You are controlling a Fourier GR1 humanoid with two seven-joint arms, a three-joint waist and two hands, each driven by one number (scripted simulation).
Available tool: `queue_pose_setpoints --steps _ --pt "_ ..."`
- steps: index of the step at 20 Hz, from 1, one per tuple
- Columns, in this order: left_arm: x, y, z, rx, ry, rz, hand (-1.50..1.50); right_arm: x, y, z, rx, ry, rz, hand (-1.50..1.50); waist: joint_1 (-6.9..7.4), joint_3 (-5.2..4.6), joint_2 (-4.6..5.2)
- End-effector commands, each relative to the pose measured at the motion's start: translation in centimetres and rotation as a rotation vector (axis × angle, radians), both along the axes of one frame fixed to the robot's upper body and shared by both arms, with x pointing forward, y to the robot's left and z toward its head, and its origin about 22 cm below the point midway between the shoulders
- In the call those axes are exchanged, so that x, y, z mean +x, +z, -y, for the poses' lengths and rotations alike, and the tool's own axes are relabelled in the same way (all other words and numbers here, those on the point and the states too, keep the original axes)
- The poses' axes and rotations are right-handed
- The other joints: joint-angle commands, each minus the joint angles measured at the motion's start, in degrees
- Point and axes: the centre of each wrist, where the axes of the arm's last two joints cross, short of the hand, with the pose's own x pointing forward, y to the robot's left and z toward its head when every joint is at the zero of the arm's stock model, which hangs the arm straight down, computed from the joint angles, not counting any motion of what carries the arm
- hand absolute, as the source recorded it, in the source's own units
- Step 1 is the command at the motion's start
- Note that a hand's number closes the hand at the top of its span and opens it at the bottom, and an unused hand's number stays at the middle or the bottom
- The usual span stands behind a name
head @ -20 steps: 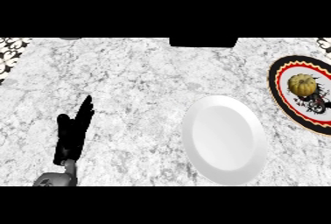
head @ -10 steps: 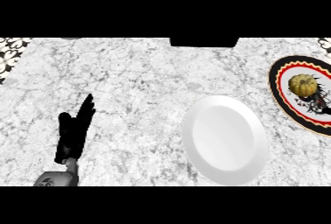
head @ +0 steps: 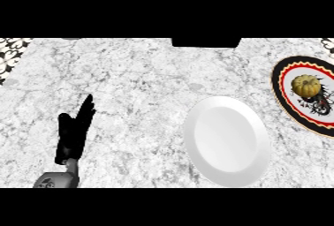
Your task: Pick the squash from the plate and place it in the plate
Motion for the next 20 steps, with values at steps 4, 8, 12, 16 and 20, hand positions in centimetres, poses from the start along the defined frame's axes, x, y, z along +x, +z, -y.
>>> queue_pose_setpoints --steps 4,8,12,16,20 --pt "-0.8 0.8 -1.9 0.004 0.003 0.005 0.0 -2.5 0.7 2.3 -0.027 -0.045 -0.026 -1.5 0.18 0.03 -0.08" --pt "-0.3 -0.2 -1.7 -0.008 -0.009 0.002 0.0 -3.0 0.7 2.6 -0.005 -0.08 0.023 -1.5 0.26 0.09 0.14" --pt "1.0 0.2 0.9 -0.021 -0.005 0.013 0.0 -3.5 1.4 3.4 -0.022 -0.089 0.036 -1.5 0.04 0.12 0.22" --pt "0.1 0.2 -0.6 0.005 -0.003 0.004 0.0 -4.6 -0.3 3.1 -0.027 -0.193 0.03 -1.5 0.52 0.18 0.27" --pt "-1.2 -0.9 1.5 0.003 -0.009 0.002 0.0 -5.9 -0.9 3.5 -0.031 -0.223 0.02 -1.5 0.31 0.16 0.09"
